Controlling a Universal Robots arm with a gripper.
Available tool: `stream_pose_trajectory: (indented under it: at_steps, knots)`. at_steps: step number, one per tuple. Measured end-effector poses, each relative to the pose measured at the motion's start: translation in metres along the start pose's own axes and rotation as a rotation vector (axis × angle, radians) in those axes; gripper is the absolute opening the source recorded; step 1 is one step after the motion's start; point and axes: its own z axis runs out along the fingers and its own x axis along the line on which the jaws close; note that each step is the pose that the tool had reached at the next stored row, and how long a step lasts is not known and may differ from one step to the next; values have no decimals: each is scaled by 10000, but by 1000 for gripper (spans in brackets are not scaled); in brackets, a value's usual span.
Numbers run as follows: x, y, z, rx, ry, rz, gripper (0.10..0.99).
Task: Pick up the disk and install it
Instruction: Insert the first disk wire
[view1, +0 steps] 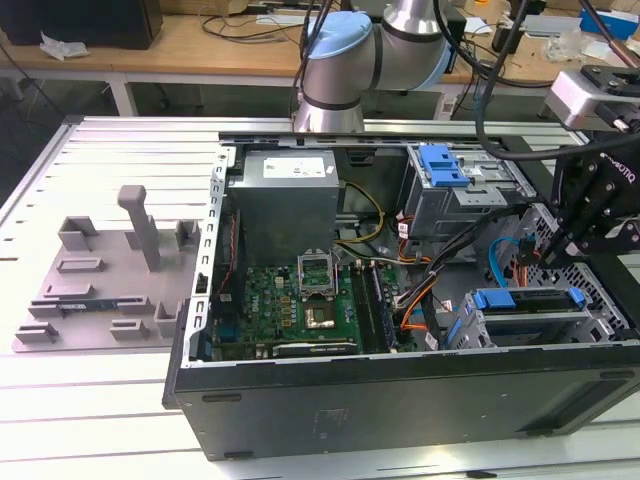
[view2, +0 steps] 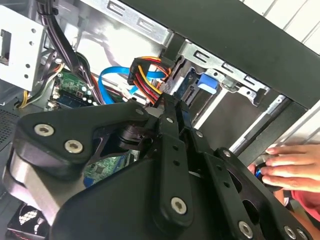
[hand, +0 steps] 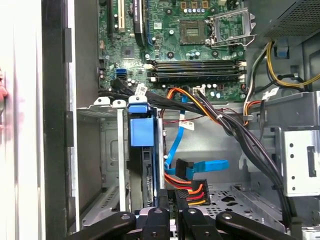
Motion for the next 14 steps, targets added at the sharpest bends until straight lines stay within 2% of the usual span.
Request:
stream_pose_trajectory:
  at_steps: [1, 3, 14]
  knots:
    - [1, -1, 0, -2, 52, 2, 165]
    - [2, -2, 0, -1, 99, 5, 165]
    - [22, -32, 1, -3, 105, 96, 165]
